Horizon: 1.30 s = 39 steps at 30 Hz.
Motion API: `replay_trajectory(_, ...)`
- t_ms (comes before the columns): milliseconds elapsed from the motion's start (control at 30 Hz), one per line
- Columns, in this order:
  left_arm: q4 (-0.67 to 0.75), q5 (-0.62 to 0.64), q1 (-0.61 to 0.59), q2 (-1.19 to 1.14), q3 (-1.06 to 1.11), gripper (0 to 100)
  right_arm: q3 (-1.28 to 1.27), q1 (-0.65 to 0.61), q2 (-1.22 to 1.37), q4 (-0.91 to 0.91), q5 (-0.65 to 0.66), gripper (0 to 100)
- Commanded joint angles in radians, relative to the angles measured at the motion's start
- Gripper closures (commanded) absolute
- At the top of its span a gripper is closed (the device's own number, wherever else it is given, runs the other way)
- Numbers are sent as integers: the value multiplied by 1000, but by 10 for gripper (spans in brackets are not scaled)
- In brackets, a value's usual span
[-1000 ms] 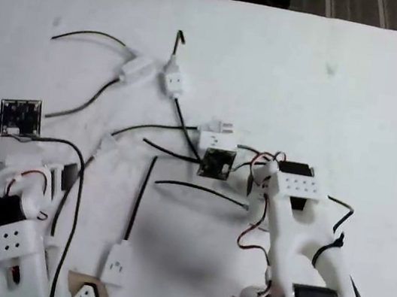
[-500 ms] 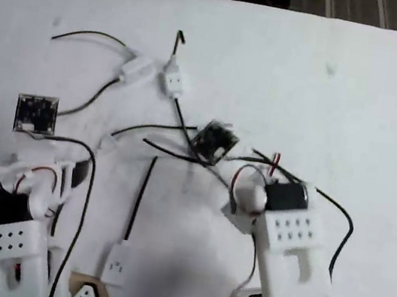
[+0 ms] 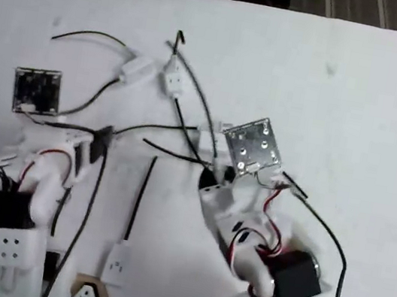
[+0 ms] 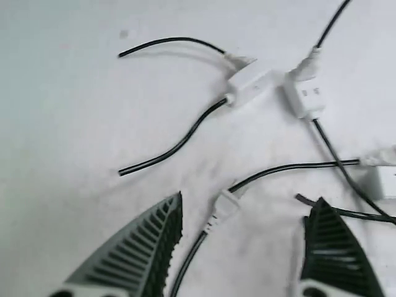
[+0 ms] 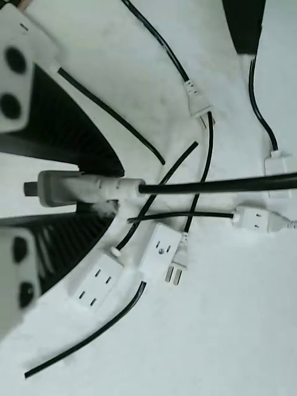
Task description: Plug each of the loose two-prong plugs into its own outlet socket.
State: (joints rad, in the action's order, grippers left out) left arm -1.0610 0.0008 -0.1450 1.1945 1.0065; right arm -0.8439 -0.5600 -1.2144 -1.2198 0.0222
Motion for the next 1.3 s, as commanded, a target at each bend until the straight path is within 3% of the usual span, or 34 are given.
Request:
replay_trajectory(0,-55,68,120,15,-126,688,34,-65,-13,28,-44,981)
replay_trajectory(267,-97,97,323,15,-180,688,-110,-222,-21,183,-51,981)
replay_trajectory(400,-149,94,389,44,-183,688,-201,-239,-21,303,-46,981)
replay_trajectory(633,-221,81,524,358,-75,688,-247,-239,-13,367,-44,981)
replay_trajectory(767,-216,-14,610,553,57,688,-247,-237,-13,366,-44,981)
replay_trajectory(1033,-209,-23,532,625,89,721,-245,-156,-12,361,-43,982)
replay_trajectory(1267,-190,-74,409,619,97,721,-247,154,-12,360,-25,982)
